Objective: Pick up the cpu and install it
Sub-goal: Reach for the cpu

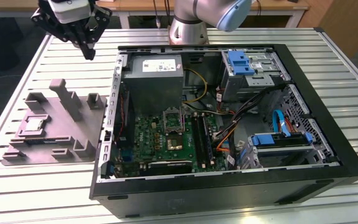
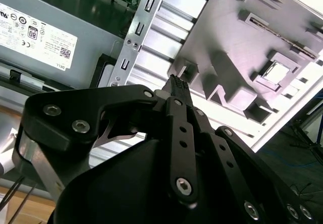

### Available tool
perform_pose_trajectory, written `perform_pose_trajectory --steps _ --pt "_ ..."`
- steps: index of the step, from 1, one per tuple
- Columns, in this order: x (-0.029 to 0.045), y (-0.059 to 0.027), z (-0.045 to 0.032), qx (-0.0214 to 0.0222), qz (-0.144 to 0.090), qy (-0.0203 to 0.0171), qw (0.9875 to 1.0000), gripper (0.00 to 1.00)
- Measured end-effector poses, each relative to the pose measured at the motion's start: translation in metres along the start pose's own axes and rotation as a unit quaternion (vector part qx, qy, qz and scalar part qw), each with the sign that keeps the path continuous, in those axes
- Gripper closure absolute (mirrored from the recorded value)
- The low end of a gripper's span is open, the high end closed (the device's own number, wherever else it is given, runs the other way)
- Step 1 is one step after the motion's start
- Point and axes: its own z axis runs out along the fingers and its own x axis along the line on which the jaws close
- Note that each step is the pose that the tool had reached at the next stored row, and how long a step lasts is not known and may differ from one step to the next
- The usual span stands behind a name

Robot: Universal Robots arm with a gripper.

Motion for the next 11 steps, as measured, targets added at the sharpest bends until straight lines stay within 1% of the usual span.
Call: perform_pose_trajectory --steps 11 --pt "0.0059 -0.0004 -0.0001 0.0000 0.000 0.0000 1.0000 0.89"
